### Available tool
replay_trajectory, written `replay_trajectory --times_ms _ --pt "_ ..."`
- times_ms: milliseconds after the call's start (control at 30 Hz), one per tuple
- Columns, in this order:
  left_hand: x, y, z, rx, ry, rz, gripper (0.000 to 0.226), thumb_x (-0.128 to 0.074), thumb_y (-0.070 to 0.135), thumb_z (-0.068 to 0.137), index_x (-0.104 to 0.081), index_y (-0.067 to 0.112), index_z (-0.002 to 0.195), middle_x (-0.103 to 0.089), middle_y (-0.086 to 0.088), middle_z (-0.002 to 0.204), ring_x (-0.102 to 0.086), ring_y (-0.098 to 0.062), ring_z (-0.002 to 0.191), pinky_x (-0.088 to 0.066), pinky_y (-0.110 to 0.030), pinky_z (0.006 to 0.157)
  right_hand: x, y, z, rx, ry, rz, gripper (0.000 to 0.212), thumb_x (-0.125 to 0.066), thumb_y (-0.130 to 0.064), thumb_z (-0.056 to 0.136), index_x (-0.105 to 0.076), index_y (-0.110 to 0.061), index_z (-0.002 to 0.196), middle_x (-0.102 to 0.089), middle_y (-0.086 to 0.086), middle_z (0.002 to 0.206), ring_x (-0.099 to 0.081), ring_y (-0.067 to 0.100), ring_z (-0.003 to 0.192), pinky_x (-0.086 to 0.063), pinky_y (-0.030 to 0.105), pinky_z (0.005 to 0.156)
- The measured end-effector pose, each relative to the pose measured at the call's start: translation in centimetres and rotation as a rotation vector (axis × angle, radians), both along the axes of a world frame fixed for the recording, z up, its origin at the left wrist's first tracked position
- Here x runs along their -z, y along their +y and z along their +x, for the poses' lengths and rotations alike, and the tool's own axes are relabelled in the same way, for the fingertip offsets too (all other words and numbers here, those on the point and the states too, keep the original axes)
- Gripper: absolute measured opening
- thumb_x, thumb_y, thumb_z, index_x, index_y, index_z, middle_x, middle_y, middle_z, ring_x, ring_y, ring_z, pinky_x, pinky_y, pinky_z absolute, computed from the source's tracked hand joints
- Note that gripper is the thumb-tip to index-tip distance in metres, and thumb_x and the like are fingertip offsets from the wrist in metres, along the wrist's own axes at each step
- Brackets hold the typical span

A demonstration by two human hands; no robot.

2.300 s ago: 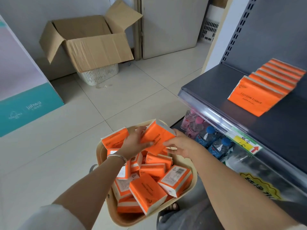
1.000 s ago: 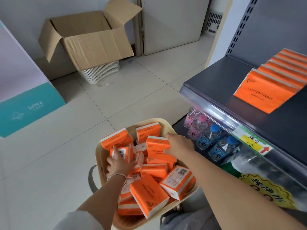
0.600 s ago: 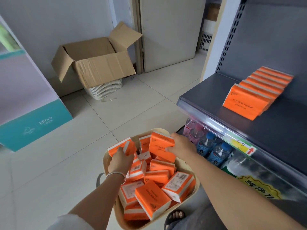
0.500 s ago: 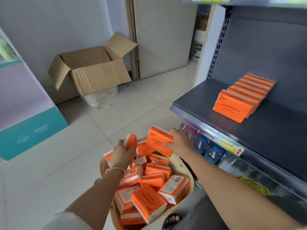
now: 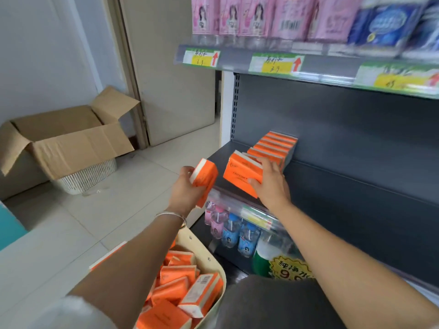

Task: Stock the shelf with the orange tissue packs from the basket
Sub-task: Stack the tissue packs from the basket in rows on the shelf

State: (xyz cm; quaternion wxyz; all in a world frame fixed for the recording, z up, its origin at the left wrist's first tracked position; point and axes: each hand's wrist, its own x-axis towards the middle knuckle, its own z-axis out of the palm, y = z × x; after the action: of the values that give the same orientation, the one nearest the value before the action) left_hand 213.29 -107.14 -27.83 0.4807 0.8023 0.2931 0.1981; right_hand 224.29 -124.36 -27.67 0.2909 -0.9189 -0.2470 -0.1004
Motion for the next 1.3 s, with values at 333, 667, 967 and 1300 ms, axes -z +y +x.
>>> replay_trajectory --times_ms 333,667,967,1300 --pt "-0.3 0.7 4.4 0.201 0.043 0.238 0.051 -0.067 0.012 0.077 -0.050 0.018 0.125 -0.051 -0.006 0.109 -0.057 -0.024 0.097 -0.056 -0.043 0.080 1.9 1.3 4.6 0.198 -0.184 -0.326 0.053 -0.064 -0.044 0.084 -0.046 -0.026 0.130 -0.048 0.003 0.127 -0.042 0.027 0.122 -0.035 0.039 0.092" --pt "-2.9 2.9 5.8 0.661 0.222 0.346 0.041 -0.072 0.015 0.075 -0.054 0.021 0.111 -0.059 0.000 0.108 -0.055 -0.017 0.096 -0.046 -0.024 0.076 1.7 1.4 5.4 0.139 -0.194 -0.378 0.048 -0.059 -0.050 0.083 -0.048 -0.035 0.128 -0.044 0.002 0.125 -0.041 0.029 0.118 -0.031 0.043 0.092" --pt "-4.1 0.4 10.4 0.852 0.206 0.633 0.032 -0.059 0.000 0.085 -0.054 0.010 0.115 -0.055 0.000 0.103 -0.051 -0.016 0.094 -0.039 -0.020 0.074 0.1 -2.7 4.4 -0.048 -0.169 -0.131 0.069 -0.013 -0.065 0.082 -0.053 -0.030 0.127 -0.050 -0.005 0.126 -0.043 0.021 0.119 -0.031 0.038 0.093" --pt "0.4 -0.1 12.4 0.657 0.142 0.748 0.041 -0.061 0.004 0.085 -0.051 0.015 0.123 -0.032 -0.015 0.139 -0.037 -0.035 0.127 -0.033 -0.034 0.106 2.1 -2.3 4.1 -0.158 -0.217 -0.319 0.041 -0.056 -0.045 0.088 -0.055 -0.025 0.124 -0.044 0.001 0.123 -0.042 0.023 0.118 -0.034 0.041 0.099"
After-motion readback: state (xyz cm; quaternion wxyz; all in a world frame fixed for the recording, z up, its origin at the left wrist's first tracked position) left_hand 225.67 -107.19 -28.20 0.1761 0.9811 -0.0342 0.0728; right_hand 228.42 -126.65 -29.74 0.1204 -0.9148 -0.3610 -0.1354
